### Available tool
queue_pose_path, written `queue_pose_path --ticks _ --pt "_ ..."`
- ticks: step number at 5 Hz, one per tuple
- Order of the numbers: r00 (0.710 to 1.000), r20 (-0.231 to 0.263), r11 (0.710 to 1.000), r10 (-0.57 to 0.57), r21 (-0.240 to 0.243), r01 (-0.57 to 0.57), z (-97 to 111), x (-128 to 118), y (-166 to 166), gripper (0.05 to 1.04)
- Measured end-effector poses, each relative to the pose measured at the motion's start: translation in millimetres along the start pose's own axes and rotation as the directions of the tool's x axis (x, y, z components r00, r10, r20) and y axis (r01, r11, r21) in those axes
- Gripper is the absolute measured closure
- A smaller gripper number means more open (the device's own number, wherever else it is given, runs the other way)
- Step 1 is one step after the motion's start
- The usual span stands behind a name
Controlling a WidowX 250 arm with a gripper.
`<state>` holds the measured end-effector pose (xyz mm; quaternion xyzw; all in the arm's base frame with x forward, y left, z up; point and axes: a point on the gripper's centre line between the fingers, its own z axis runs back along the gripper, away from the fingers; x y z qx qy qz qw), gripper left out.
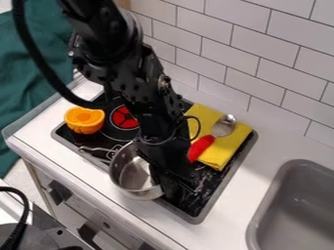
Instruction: Moved the metal pot below the red spoon
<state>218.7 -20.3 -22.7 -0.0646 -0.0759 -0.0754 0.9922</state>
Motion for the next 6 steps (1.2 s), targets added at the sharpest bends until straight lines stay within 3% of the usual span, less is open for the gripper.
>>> queue_pose_path --ticks 1,2,3,5,6 --pt "0.993 0.049 0.994 -0.106 -0.004 0.106 -3.8 -4.3 -2.4 1.025" --pt "0.995 0.043 0.996 -0.090 0.003 0.090 -4.2 -6.3 -1.5 0.999" --pt "0.998 0.017 0.998 -0.057 -0.009 0.057 -5.2 -15.6 -3.0 0.840" --pt "0.999 0.006 0.999 -0.048 -0.025 0.048 -0.3 -18.6 -5.3 0.246" --pt "0.998 0.016 0.998 -0.067 0.001 0.067 11.0 0.7 -7.3 0.062"
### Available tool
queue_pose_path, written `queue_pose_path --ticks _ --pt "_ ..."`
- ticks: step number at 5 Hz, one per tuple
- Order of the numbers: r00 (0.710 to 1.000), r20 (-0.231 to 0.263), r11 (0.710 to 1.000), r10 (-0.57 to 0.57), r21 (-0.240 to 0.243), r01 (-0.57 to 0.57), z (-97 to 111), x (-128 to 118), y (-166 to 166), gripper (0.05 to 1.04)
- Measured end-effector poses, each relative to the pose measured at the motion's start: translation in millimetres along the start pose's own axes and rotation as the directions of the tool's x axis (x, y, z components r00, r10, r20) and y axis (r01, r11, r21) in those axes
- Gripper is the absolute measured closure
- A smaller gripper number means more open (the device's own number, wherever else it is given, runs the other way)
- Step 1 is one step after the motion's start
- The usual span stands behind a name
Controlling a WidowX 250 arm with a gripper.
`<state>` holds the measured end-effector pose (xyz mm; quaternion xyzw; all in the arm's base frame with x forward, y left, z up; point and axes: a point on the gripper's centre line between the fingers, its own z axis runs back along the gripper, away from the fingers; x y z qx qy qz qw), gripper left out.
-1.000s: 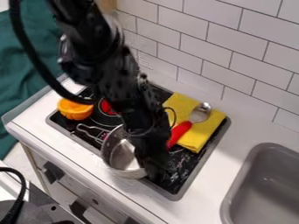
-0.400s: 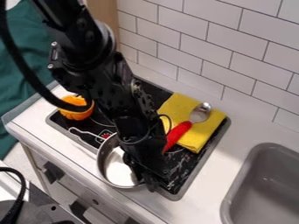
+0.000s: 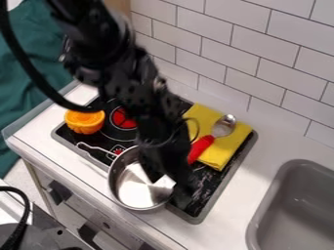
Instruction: Moved the metal pot below the red spoon
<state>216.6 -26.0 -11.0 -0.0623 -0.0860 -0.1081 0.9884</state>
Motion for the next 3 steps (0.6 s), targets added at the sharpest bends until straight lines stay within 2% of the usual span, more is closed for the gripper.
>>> queue_pose_path --ticks 1,2,3 --pt "0.999 0.033 1.000 -0.002 0.025 0.001 23.9 22.8 -8.6 0.072" --pt "0.995 0.034 0.995 0.095 0.024 -0.095 47.0 42.4 -12.7 0.073" --pt "0.985 -0.027 0.985 0.171 0.024 -0.170 56.0 48.3 -13.4 0.073"
